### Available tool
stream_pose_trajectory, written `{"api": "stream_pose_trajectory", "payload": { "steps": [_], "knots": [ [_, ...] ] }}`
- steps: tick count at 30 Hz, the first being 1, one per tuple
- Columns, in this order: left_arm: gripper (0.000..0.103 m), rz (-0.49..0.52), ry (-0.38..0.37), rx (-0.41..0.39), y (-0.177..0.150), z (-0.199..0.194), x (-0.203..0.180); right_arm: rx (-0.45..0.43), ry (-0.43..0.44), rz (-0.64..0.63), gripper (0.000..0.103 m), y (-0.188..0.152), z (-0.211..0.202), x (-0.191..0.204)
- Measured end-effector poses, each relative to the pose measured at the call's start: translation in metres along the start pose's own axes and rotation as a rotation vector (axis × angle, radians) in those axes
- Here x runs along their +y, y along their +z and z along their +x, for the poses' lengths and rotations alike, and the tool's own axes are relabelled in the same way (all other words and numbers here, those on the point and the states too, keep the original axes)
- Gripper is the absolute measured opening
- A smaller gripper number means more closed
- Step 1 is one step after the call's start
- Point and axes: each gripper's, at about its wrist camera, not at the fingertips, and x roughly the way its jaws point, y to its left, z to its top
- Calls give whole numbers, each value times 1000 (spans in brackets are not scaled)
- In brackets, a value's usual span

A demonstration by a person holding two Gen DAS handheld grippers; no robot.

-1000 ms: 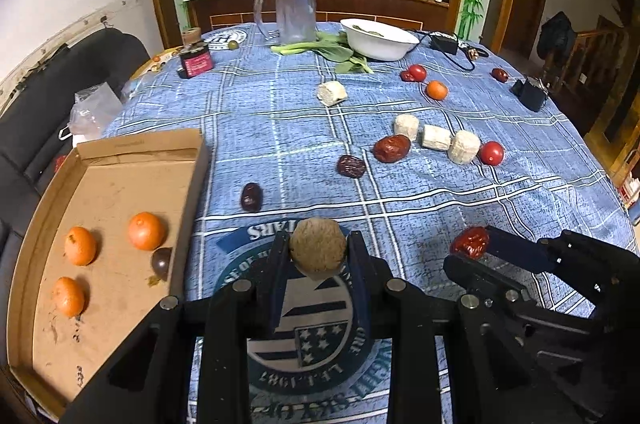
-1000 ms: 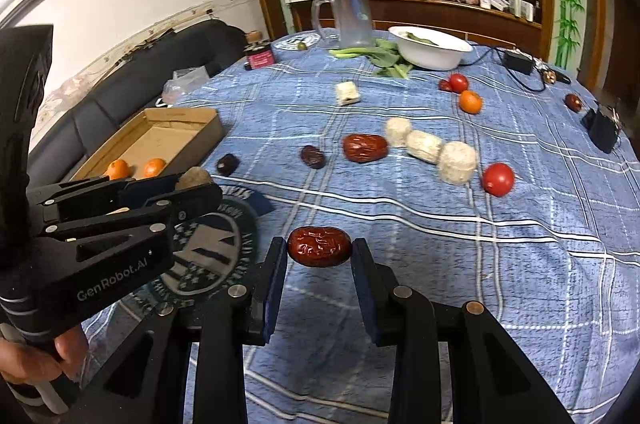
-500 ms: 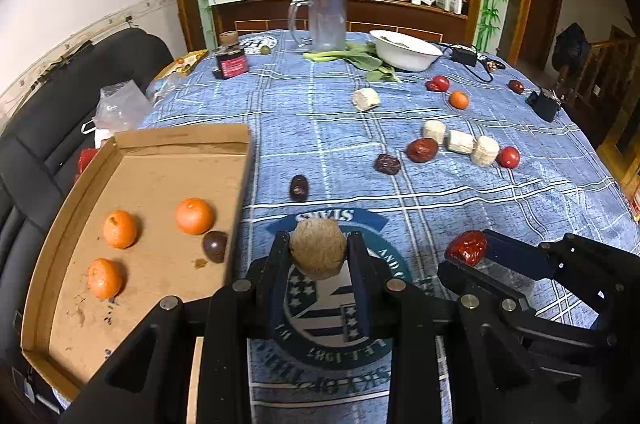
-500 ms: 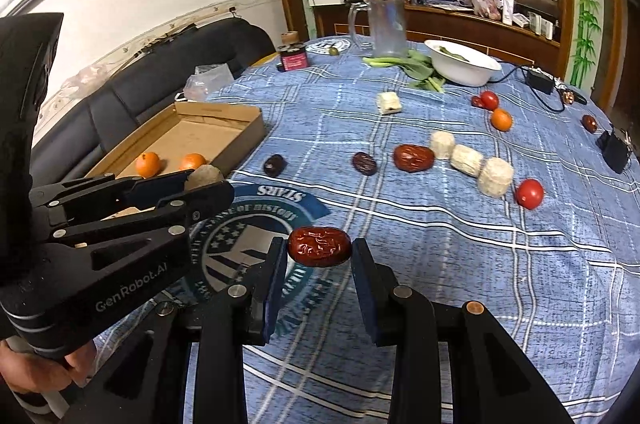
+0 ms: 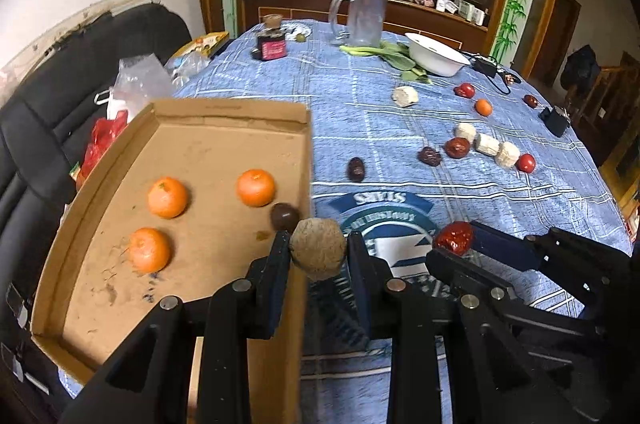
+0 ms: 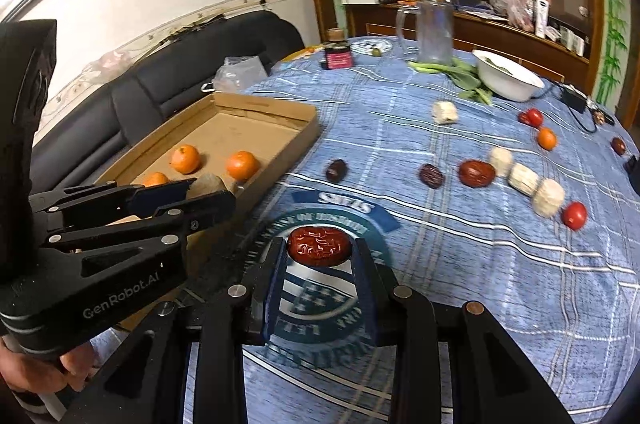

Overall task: Organize fruits
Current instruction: 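Carry the cake and jujube into the cardboard box and open both tools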

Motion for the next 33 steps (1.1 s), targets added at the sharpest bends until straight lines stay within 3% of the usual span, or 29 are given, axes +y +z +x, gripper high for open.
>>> {"api": "stream_pose_trajectory", "payload": {
  "steps": [12,33],
  "knots": [
    [28,-82,41,14,-11,-12,62,33,84,-72,36,14,32,47],
    [28,-134,105,61,-25,1,106,105,134,-188,37,23,84,93]
  ]
}}
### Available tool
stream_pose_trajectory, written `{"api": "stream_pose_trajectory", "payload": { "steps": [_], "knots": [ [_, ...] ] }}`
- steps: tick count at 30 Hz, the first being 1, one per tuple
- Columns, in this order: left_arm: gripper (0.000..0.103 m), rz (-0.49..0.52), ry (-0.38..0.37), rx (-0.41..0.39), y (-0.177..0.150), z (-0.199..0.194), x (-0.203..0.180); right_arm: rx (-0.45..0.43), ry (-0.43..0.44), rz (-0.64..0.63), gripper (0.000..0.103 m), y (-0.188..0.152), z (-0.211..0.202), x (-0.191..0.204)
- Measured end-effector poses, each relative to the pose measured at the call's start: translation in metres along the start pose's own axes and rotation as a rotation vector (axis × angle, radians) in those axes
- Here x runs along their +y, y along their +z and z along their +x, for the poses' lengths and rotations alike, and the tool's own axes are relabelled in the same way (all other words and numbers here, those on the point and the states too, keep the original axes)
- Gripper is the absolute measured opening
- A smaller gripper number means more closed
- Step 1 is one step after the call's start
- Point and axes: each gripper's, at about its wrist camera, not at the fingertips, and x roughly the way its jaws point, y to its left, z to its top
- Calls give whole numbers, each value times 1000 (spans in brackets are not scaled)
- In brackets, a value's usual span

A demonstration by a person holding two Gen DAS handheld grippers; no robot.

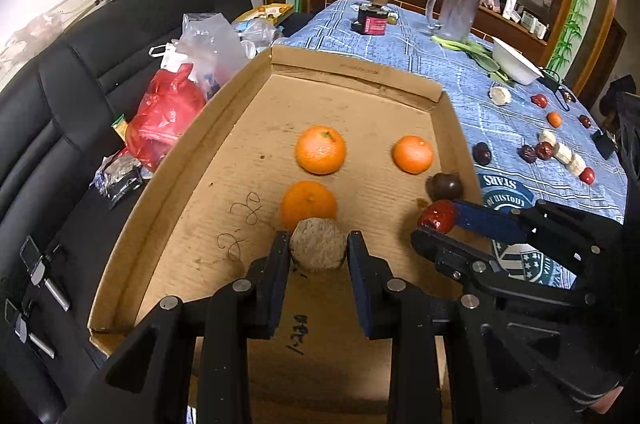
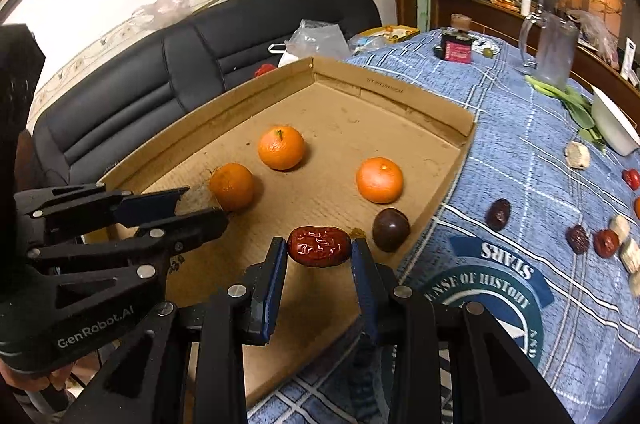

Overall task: Organize fruits
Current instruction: 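Carry the cake and jujube into the cardboard box and open both tools, then lift both open tools out of the box and move them over the tablecloth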

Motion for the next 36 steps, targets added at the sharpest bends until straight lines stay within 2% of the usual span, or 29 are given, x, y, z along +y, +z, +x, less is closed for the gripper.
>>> {"api": "stream_pose_trajectory", "payload": {
  "steps": [6,9,11,16,19,21,24,26,27,36],
  "knots": [
    [29,-22,32,12,-1,7,6,18,12,-23,37,1,11,3],
    [39,-43,41,15,-2,8,11,11,5,-31,38,0,12,3],
    [52,-61,59,11,-1,8,14,10,20,-16,38,0,11,-1],
    [75,-107,56,4,2,4,21,-8,49,27,38,-1,0,-6],
    [77,-95,57,-26,4,-4,13,-35,52,50,46,-4,-15,-12],
    [79,-73,58,-54,7,-10,2,-57,47,66,46,-6,-26,-16],
    [80,-37,47,-99,12,-20,-18,-93,-4,97,54,-12,-46,-29],
    [88,-20,22,-124,15,-25,-31,-113,-27,125,61,-17,-58,-41],
    [88,-13,3,-136,17,-27,-40,-117,-42,139,63,-20,-63,-48],
    [88,78,-131,-86,21,-13,-111,-144,-189,265,68,-63,-114,-112]
  ]
}}
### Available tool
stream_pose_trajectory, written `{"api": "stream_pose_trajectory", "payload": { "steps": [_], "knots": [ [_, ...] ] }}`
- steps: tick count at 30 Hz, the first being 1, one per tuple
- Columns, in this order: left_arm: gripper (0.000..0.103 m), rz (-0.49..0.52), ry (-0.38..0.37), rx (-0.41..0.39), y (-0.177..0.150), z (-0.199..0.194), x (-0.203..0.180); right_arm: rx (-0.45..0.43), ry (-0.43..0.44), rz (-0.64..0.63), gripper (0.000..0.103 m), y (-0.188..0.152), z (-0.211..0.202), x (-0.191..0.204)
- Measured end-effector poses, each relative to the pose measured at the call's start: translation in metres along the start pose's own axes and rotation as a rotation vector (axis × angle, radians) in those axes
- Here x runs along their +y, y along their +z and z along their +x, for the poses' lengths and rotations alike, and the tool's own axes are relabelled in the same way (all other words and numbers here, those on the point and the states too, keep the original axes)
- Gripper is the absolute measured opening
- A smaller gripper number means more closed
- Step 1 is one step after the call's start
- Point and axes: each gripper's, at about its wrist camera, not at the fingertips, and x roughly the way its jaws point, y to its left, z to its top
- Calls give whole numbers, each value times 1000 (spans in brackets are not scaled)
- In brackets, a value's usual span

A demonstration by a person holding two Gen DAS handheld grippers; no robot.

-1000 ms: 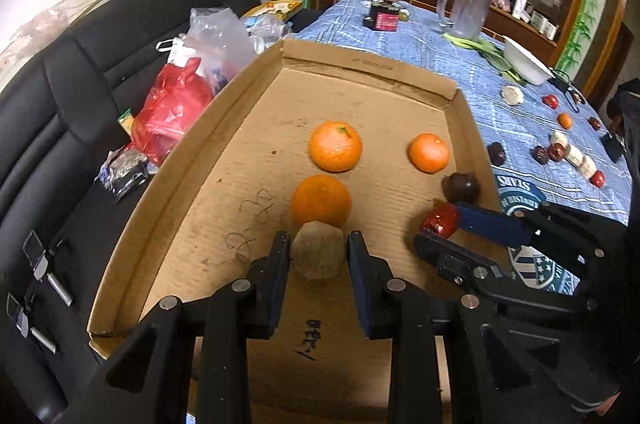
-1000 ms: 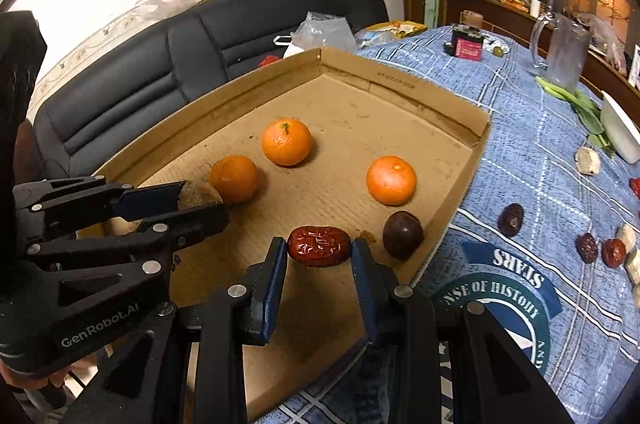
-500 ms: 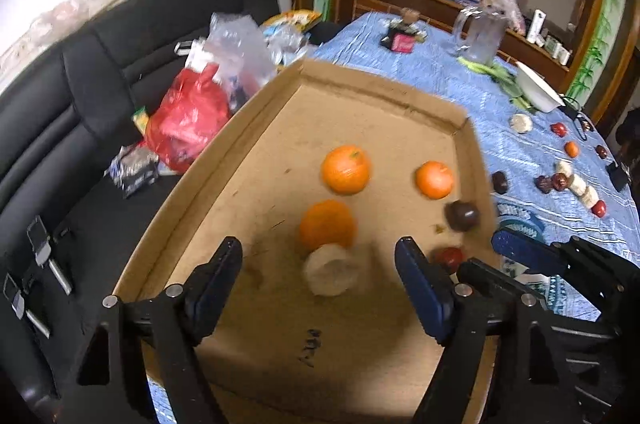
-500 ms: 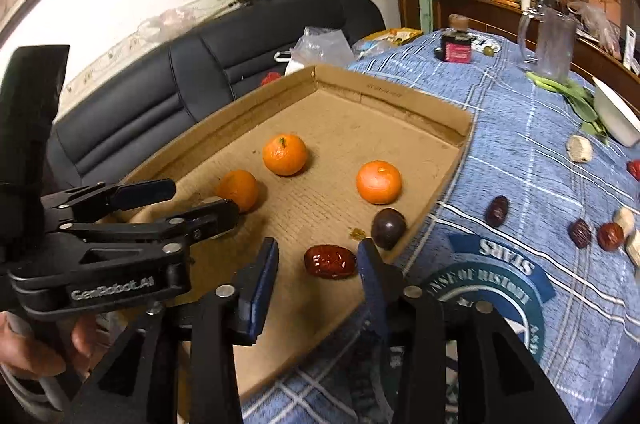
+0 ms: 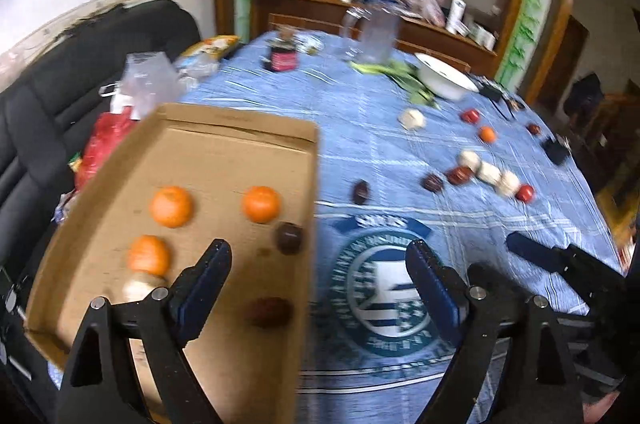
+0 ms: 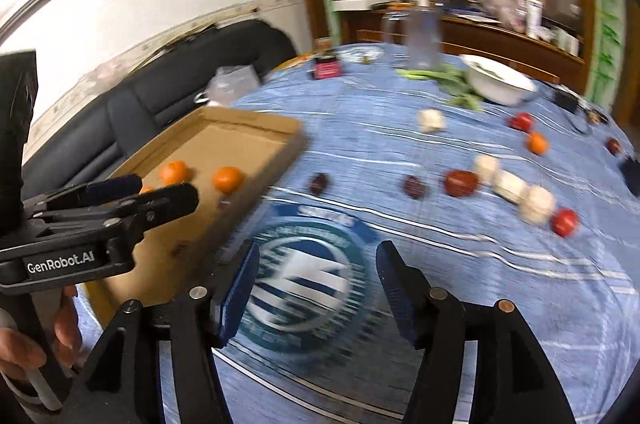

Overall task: Organize fruits
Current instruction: 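Lift both open tools out of the box and move them over the tablecloth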

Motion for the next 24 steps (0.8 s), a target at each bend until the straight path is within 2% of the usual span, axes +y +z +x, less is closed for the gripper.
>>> {"api": "stream_pose_trajectory", "payload": {
  "steps": [5,16,24],
  "knots": [
    [88,16,-35,42,0,15,-21,9,-69,53,68,-9,-12,-43],
    [88,64,-90,109,16,56,-74,2,-136,108,68,-14,-21,-107],
    [88,72,-75,156,33,89,-99,10,-193,93,68,-3,-15,-153]
  ]
}}
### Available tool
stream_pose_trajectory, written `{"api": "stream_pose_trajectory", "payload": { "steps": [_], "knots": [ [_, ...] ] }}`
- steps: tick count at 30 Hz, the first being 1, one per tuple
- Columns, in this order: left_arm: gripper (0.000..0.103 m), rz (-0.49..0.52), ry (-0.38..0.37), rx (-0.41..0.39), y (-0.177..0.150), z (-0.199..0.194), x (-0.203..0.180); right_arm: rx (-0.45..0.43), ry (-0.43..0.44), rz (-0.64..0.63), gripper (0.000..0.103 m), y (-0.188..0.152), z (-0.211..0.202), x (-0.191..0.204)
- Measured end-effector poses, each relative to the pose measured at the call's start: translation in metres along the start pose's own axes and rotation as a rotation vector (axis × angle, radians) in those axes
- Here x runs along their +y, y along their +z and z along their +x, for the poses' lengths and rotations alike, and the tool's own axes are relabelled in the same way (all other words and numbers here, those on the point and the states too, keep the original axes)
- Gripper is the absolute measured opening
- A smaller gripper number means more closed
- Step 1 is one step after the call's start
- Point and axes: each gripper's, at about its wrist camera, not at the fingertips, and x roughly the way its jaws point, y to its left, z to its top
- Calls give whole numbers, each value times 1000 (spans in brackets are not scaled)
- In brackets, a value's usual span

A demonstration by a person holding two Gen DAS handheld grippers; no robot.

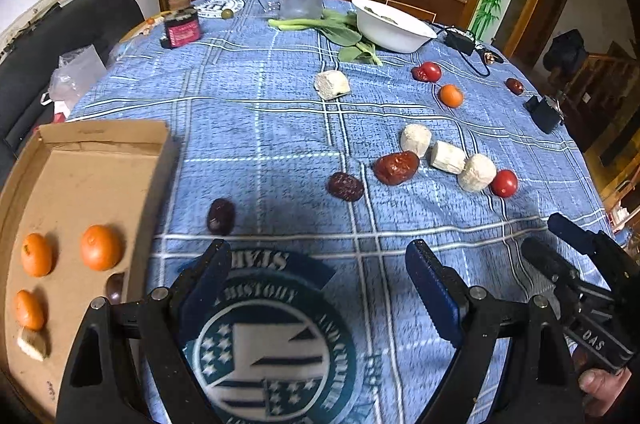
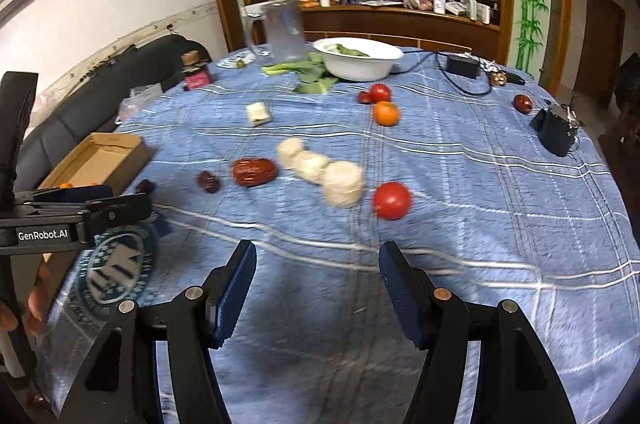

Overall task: Organize fruits
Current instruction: 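Lift both open tools out of the box and move them over the tablecloth, then grasp a dark date with the left tool while the right tool grasps a red tomato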

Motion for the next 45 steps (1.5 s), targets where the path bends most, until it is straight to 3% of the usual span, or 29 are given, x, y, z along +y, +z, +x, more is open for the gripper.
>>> {"api": "stream_pose_trajectory", "payload": {
  "steps": [6,14,16,18,19,20,21,24,26,35,45],
  "knots": [
    [88,-3,8,18,11,20,-7,36,-20,24,68,15,27,-32],
    [88,20,33,27,21,42,-13,68,-25,7,66,31,61,-40],
    [88,42,49,15,23,47,-17,64,-21,3,62,33,65,-39],
    [87,62,57,10,24,51,-20,72,-26,-5,40,35,67,-39],
    [78,71,58,13,24,54,-22,71,-30,-12,35,35,68,-39],
    [58,78,62,20,24,57,-22,68,-29,-13,35,34,67,-39],
    [48,81,62,35,23,61,-22,64,-28,-16,35,33,67,-38],
    [39,94,61,16,25,62,-22,63,-25,-19,34,32,66,-38],
    [27,86,45,12,25,61,-20,63,-23,-10,34,31,64,-39],
    [27,90,-4,-2,16,43,-25,36,-9,25,34,20,36,-37],
    [27,120,-77,-44,-10,-7,-32,-36,40,32,35,-3,-11,1]
  ]
}}
